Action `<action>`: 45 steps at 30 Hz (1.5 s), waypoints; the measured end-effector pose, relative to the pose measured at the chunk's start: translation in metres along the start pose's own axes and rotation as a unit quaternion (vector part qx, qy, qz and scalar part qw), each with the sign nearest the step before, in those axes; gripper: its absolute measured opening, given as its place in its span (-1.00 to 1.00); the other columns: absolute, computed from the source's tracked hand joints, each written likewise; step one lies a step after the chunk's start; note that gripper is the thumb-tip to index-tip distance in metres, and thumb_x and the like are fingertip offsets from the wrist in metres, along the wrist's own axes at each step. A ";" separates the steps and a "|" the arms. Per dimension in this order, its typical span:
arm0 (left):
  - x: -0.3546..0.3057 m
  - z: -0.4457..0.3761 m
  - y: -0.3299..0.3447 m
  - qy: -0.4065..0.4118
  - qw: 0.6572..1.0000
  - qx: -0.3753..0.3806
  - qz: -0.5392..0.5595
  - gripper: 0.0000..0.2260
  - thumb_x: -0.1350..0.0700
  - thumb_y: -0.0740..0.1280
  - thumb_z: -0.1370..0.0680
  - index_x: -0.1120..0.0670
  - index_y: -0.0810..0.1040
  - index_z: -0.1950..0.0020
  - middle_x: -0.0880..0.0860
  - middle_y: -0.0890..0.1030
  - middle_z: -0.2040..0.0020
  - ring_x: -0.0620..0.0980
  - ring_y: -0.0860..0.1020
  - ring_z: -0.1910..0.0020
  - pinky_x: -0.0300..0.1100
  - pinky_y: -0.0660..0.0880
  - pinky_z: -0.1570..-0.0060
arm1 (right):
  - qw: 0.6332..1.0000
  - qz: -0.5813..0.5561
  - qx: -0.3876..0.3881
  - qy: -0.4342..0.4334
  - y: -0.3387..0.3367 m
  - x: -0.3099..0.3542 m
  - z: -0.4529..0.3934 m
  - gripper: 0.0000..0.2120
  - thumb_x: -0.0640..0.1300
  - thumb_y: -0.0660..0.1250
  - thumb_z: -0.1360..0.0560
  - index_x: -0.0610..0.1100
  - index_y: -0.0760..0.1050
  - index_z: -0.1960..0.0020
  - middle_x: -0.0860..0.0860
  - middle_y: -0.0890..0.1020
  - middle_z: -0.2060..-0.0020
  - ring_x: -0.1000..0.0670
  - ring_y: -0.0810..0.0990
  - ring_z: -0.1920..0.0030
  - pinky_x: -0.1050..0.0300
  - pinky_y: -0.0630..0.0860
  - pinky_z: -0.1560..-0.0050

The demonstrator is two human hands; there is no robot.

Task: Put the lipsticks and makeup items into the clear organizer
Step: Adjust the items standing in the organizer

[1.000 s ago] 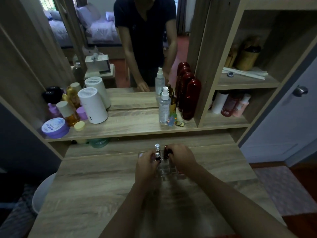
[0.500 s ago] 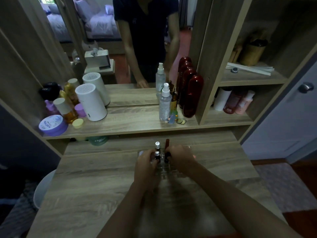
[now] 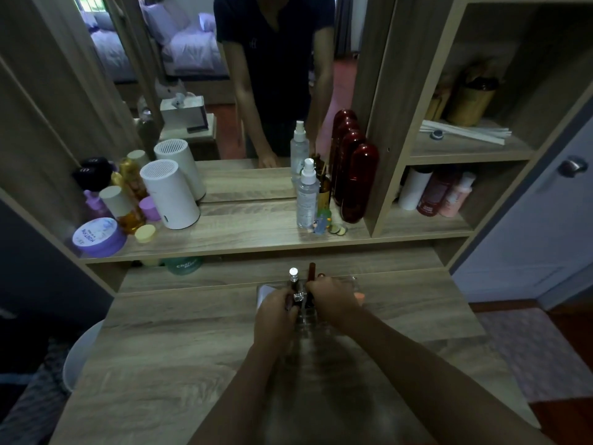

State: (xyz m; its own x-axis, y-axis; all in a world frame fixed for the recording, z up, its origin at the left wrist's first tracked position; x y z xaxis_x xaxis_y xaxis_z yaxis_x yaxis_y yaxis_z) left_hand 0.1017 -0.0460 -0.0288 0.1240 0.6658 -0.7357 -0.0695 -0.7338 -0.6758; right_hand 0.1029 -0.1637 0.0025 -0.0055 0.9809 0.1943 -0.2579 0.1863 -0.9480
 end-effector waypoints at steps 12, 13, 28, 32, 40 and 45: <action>0.002 -0.005 0.000 0.016 1.000 -0.010 -0.009 -0.83 0.23 0.39 -0.40 0.06 0.58 0.04 -0.08 0.50 0.14 -0.03 0.51 0.06 -0.19 0.49 0.12 | 0.999 0.012 0.000 -0.035 -0.005 0.002 -0.004 -0.77 -0.19 0.26 -0.56 -0.18 0.53 -0.19 -0.14 0.62 -0.11 -0.13 0.62 -0.11 0.03 0.53 -0.06; 0.003 -0.005 0.001 0.015 1.000 -0.009 -0.009 -0.83 0.22 0.39 -0.41 0.05 0.58 0.03 -0.06 0.52 0.12 -0.02 0.51 0.05 -0.20 0.47 0.12 | 0.999 0.013 0.001 -0.035 -0.006 0.002 -0.004 -0.77 -0.20 0.27 -0.56 -0.18 0.53 -0.20 -0.14 0.62 -0.11 -0.12 0.62 -0.11 0.03 0.53 -0.06; 0.005 -0.008 -0.008 0.009 1.000 -0.003 -0.021 -0.86 0.23 0.41 -0.37 0.08 0.57 0.11 0.00 0.47 0.19 -0.03 0.49 0.18 -0.24 0.39 0.23 | 0.995 0.022 -0.096 -0.014 -0.052 -0.002 -0.018 -0.83 -0.17 0.24 -0.58 -0.17 0.54 -0.12 -0.14 0.63 -0.06 -0.16 0.63 -0.07 0.03 0.53 0.03; 0.006 -0.011 -0.009 -0.001 1.000 0.004 -0.022 -0.86 0.22 0.41 -0.38 0.12 0.59 0.08 0.09 0.54 0.16 0.00 0.51 0.15 -0.26 0.35 0.20 | 0.995 0.039 -0.090 -0.028 -0.049 0.004 -0.017 -0.82 -0.20 0.25 -0.56 -0.15 0.57 -0.11 -0.12 0.64 -0.07 -0.16 0.63 -0.08 0.05 0.53 0.04; 0.005 -0.010 -0.009 -0.001 1.000 0.001 -0.025 -0.86 0.22 0.42 -0.39 0.12 0.59 0.07 0.00 0.46 0.19 -0.05 0.46 0.15 -0.29 0.31 0.22 | 0.992 0.062 -0.093 -0.061 -0.042 0.007 -0.008 -0.82 -0.17 0.24 -0.56 -0.12 0.57 -0.10 -0.10 0.62 -0.07 -0.14 0.61 -0.08 0.07 0.47 0.09; 0.002 -0.009 -0.010 0.005 1.000 0.004 -0.030 -0.88 0.21 0.41 -0.40 0.11 0.58 0.08 0.02 0.51 0.18 -0.02 0.48 0.14 -0.26 0.34 0.21 | 0.993 0.040 -0.093 -0.060 -0.045 0.005 -0.008 -0.82 -0.17 0.25 -0.56 -0.14 0.56 -0.12 -0.10 0.60 -0.09 -0.14 0.60 -0.10 0.05 0.48 0.05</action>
State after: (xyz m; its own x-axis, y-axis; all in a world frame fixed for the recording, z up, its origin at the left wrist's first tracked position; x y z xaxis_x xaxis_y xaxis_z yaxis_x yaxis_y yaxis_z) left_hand 0.1111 -0.0386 -0.0233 0.1371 0.7069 -0.6940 -0.0691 -0.6920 -0.7185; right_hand 0.1225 -0.1669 0.0441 -0.1370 0.9815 0.1337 -0.0681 0.1253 -0.9898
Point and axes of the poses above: each hand's wrist, its own z-axis away from the middle knuckle, its own y-axis out of the palm, x = y × z, the point moved 7 cm from there along -z, towards the middle knuckle
